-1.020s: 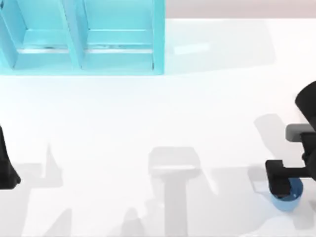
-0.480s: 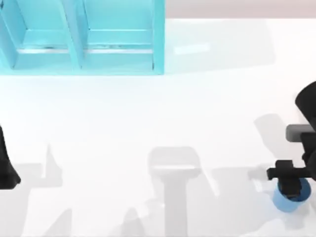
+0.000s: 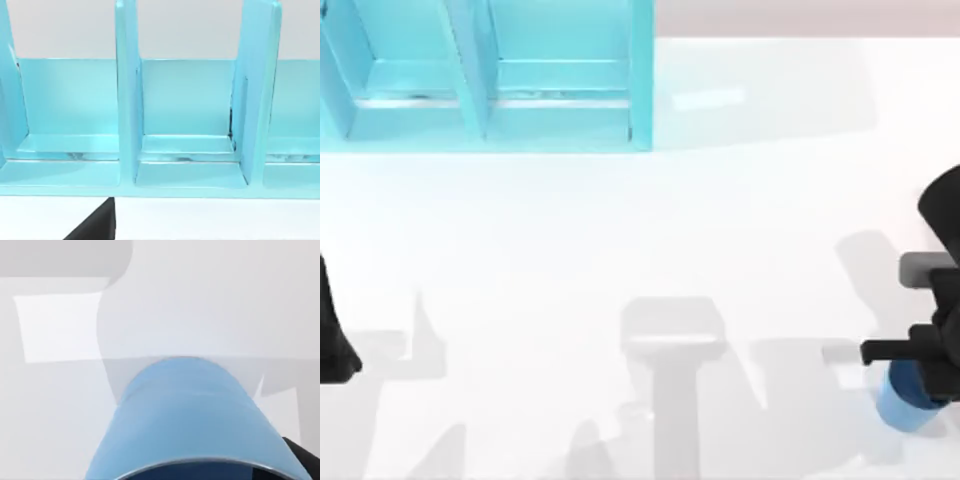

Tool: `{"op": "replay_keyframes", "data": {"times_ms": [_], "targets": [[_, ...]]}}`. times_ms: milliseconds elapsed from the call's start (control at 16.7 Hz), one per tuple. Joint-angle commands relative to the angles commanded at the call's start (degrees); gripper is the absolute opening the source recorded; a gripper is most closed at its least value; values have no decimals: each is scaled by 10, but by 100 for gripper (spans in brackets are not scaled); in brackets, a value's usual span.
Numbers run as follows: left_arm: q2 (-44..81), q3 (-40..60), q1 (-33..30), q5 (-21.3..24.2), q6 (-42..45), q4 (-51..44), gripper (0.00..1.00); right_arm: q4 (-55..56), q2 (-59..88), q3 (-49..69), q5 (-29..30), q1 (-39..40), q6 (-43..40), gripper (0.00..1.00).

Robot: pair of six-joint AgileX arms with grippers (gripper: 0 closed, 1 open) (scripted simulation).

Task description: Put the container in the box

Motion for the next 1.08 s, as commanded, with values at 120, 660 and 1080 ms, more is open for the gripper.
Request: {"op": "replay_keyframes", "data": {"times_ms": [120,660,1080], "targets": [[0,0,0,0,0,0,100,0,0,0,0,0,0,0],[0,0,0,0,0,0,100,-16,-1,35,-5,-10,-23,0],[0,0,0,0,0,0,100,-139,-5,264,-4,-105,-128,0]]}}
